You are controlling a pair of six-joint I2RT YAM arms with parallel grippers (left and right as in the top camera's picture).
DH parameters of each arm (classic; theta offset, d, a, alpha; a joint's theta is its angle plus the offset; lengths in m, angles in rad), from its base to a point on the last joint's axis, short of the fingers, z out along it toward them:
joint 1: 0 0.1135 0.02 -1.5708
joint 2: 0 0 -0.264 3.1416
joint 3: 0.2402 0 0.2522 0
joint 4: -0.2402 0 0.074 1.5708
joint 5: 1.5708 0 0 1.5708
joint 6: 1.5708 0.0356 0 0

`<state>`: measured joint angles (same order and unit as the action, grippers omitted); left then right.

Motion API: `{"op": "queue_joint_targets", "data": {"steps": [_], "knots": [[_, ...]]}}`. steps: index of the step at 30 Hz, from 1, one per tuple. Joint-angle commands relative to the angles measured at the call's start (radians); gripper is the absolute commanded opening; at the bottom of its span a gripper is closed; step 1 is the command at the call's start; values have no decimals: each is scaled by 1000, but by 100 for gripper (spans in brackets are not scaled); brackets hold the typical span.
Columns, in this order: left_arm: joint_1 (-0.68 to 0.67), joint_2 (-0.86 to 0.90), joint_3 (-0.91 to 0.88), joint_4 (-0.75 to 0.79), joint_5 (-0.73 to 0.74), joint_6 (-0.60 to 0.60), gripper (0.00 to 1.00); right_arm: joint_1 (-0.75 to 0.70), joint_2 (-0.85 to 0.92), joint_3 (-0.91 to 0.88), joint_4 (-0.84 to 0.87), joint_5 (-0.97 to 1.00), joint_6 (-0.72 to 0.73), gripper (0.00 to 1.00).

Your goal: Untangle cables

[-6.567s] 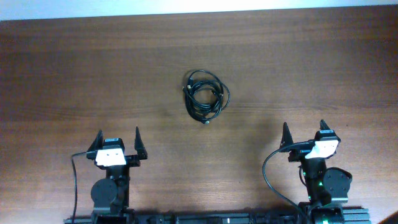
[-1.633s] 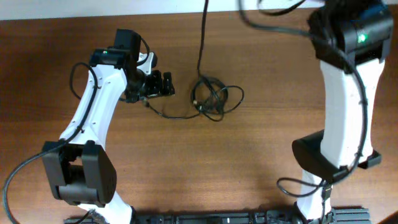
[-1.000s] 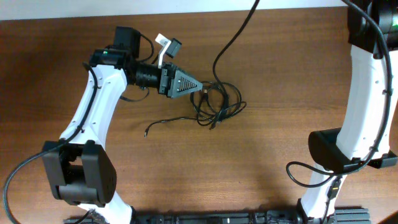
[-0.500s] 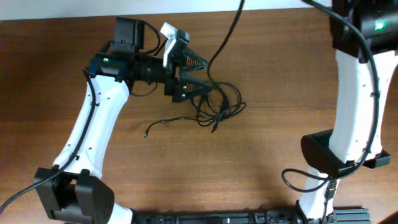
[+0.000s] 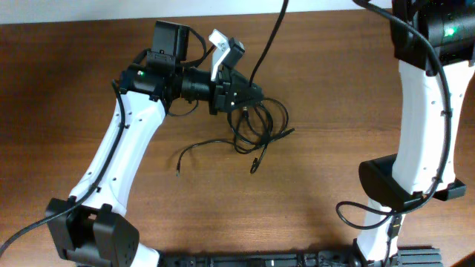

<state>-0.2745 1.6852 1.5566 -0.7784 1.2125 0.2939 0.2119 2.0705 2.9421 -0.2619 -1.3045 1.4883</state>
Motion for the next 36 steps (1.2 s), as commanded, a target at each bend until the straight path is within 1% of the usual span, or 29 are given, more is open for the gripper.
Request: {"op": "queue_joint_targets", "data": {"steps": [1, 3, 5, 6, 9, 10, 11, 12, 13, 14, 15, 16, 18, 20, 21, 22, 23, 24, 25, 26, 27, 28, 29, 30, 31, 32, 34, 35, 36], "knots": [[2, -10, 9, -15, -61, -39, 22, -72, -1, 1, 3, -15, -14, 4], [2, -10, 9, -15, -61, -39, 20, -98, -1, 1, 3, -37, -14, 4], [2, -10, 9, -15, -61, -39, 5, -107, -1, 1, 3, -58, -14, 4], [2, -10, 9, -15, -61, -39, 0, -107, -1, 1, 3, -59, -14, 4], [2, -10, 9, -15, -56, -40, 0, -109, 0, 1, 3, -57, -15, 4], [5, -10, 10, -11, -20, -40, 0, -109, 0, 1, 3, -66, -15, 4], [8, -10, 10, -7, -4, -42, 0, -109, 0, 1, 3, -72, -19, 12], [18, -12, 16, -2, 8, -66, 0, -109, 1, 1, 3, -82, -49, 23], [40, -14, 29, 13, 7, -130, 0, -109, 2, 1, 3, -106, -118, 42], [64, -15, 47, 24, 7, -200, 0, -109, 4, 1, 3, -145, -220, 70], [92, -19, 69, 35, 7, -272, 0, -116, 7, 1, 3, -190, -302, 89], [116, -24, 92, 48, 7, -338, 0, -129, 14, 1, 0, -248, -381, 98], [165, -39, 150, 104, 8, -533, 0, -153, 27, 1, -133, -248, -474, 99], [189, -51, 184, 167, 35, -640, 0, -168, 43, 1, -219, -246, -545, 98], [200, -61, 205, 230, 48, -718, 0, -179, 58, 1, -288, -224, -560, 99], [207, -74, 213, 308, 38, -785, 0, -189, 72, 1, -375, -172, -579, 98], [211, -81, 213, 331, 9, -811, 0, -190, 80, 1, -460, -118, -643, 98], [212, -90, 213, 316, -84, -831, 0, -187, 82, 1, -597, -23, -751, 98], [212, -95, 213, 214, -267, -869, 0, -177, 80, 2, -790, 148, -876, 98], [212, -94, 213, 119, -420, -911, 0, -164, 80, 2, -943, 336, -971, 98], [212, -94, 213, 64, -503, -915, 0, -146, 80, 1, -1092, 560, -1048, 98], [212, -94, 213, 3, -568, -905, 0, -127, 80, 1, -1200, 761, -1085, 98], [212, -94, 213, -1, -573, -893, 0, -111, 80, 1, -1258, 872, -1092, 98], [212, -95, 214, 16, -567, -893, 0, -94, 80, 1, -1308, 931, -1093, 99], [212, -98, 214, 57, -534, -896, 0, -81, 80, 1, -1340, 934, -1093, 98], [212, -100, 214, 151, -449, -948, 0, -55, 80, 1, -1403, 931, -1110, 98], [212, -100, 214, 299, -370, -1160, 0, -8, 80, -6, -1437, 858, -1281, 98], [212, -100, 214, 371, -340, -1281, 0, 37, 80, -21, -1436, 766, -1362, 99], [212, -100, 214, 470, -313, -1373, 0, 73, 80, -34, -1434, 735, -1397, 98]]}}
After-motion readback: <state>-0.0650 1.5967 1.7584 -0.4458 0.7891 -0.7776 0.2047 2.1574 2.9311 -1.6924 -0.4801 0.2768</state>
